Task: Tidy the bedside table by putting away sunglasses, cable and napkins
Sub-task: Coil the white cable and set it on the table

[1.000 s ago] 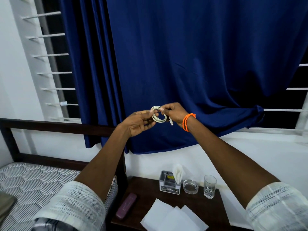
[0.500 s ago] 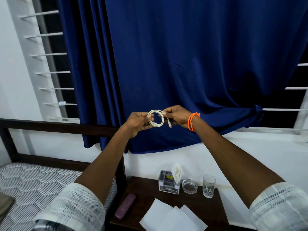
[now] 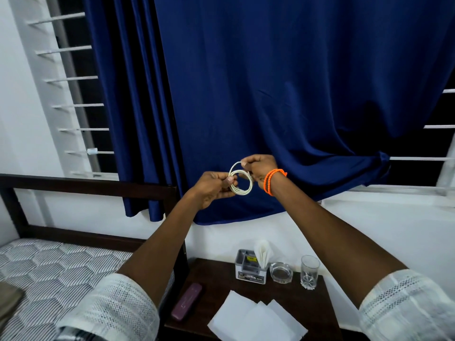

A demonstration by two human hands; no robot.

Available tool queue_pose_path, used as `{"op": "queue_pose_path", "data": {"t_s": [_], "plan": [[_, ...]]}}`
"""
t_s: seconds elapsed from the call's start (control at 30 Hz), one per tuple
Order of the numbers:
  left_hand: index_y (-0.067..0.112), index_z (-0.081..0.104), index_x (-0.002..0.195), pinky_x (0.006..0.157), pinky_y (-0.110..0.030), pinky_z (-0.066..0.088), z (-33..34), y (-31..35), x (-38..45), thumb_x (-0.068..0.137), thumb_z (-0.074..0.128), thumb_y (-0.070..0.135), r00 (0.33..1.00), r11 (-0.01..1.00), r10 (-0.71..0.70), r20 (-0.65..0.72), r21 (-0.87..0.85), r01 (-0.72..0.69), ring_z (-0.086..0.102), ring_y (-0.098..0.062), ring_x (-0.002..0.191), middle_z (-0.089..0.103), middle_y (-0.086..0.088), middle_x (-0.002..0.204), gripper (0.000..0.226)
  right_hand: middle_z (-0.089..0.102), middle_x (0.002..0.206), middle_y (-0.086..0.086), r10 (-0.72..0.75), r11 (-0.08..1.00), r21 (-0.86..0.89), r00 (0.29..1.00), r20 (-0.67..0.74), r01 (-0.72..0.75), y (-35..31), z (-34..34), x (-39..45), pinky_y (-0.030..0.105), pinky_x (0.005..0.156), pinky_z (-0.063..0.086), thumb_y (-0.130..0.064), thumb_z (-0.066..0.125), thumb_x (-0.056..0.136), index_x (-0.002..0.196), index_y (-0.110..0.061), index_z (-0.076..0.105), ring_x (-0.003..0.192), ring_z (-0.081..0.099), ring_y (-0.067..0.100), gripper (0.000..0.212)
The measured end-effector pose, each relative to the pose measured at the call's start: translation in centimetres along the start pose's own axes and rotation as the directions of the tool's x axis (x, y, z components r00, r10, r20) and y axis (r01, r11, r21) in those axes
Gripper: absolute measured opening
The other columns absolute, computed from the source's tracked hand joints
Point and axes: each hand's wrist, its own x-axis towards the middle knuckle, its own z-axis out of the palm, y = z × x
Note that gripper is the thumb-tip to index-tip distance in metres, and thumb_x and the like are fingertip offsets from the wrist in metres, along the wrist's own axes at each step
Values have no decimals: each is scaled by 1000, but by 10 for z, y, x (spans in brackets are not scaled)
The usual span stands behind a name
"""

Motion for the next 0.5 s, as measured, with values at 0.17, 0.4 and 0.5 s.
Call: {"op": "queue_pose_path", "data": {"t_s": [0.17,0.4,0.5], "plan": [[5,76,110,79,-33,63,6,-2,-2,104,57,9,1000,1000,0,32,-29,1,74,-16,89,75,-5,90,21,64,73,12,49,996,71,999,-13,-48,-2,6,-5,25,38,50,6,62,91,76,-6,65,51,61,22,19],[4,73,98,70,-32,65,1,-6,5,103,60,8,983,996,43,-177,-72,-56,75,-21,85,74,-8,88,15,70,73,9,135,989,40,983,124,-141,1,-2,-5,40,72,62,-11,72,86,82,-11,72,71,68,21,4],[2,74,100,66,-31,64,-1,-7,10,102,62,8,965,990,48,-257,-115,-80,76,-18,79,74,-8,87,13,71,76,6,83,997,-20,983,166,-81,4,-3,-4,45,88,58,-31,72,90,92,-10,73,75,67,19,21]]}}
